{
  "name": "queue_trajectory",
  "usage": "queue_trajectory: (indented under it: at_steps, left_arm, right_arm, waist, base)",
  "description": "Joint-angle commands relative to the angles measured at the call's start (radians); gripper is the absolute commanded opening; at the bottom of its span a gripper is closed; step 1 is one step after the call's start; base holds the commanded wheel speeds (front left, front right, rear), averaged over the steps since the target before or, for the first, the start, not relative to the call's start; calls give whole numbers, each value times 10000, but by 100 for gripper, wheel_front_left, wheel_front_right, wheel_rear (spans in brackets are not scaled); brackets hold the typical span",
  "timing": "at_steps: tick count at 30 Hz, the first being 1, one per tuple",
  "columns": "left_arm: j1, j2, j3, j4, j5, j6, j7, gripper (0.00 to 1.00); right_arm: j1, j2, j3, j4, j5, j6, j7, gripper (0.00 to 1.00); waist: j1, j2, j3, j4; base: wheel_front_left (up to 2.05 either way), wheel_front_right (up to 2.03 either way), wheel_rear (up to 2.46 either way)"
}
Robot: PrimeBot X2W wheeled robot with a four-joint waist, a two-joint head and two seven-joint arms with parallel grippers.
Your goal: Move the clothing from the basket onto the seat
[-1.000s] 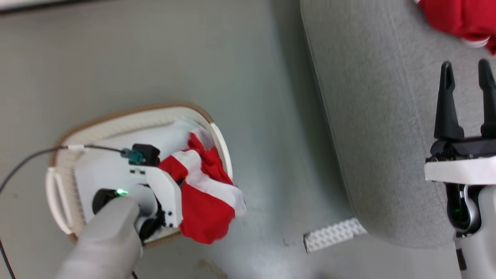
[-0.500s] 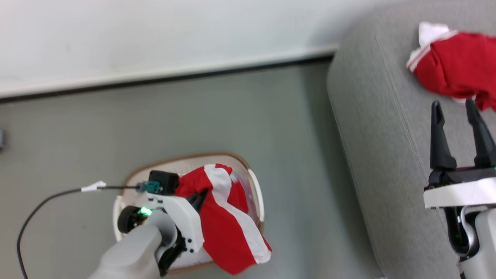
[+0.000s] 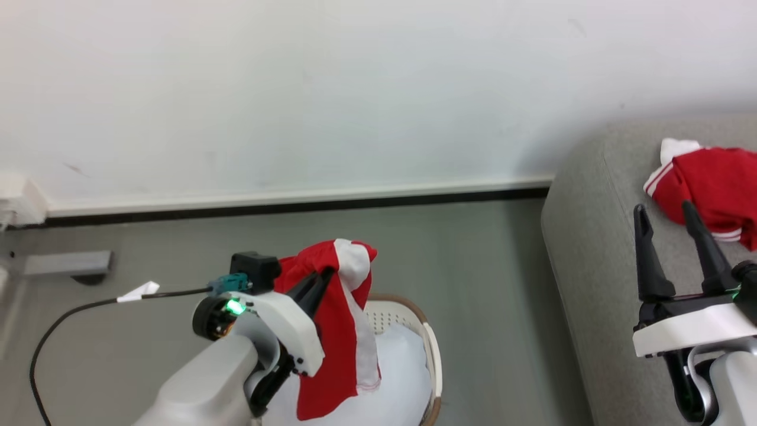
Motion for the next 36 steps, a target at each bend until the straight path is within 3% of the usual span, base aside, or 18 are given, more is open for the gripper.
queue_trajectory:
  at_steps: [1, 15, 27, 36]
  left_arm:
    - [51, 114, 149, -268, 146, 114, -34, 0]
    - [141, 918, 972, -3585, 1230, 1177, -34, 0]
    - [58, 1585, 1103, -5880, 1371, 2044, 543, 0]
    - [249, 1728, 1061, -6464, 1262, 2219, 758, 0]
  right_arm:
    - [203, 15, 21, 53, 34, -22, -16, 100]
    - [1039, 217, 479, 366, 341, -22, -5, 100]
    - [1157, 363, 976, 379, 447, -22, -37, 100]
    - [881, 114, 2339, 223, 760, -22, 77, 100]
  waist:
    - [3, 0, -468, 209]
    - [3, 0, -1188, 331]
    - [3, 0, -1283, 424]
    - [3, 0, -1222, 476]
  base:
    - [0, 0, 0]
    - [0, 0, 0]
    - [0, 0, 0]
    - [0, 0, 0]
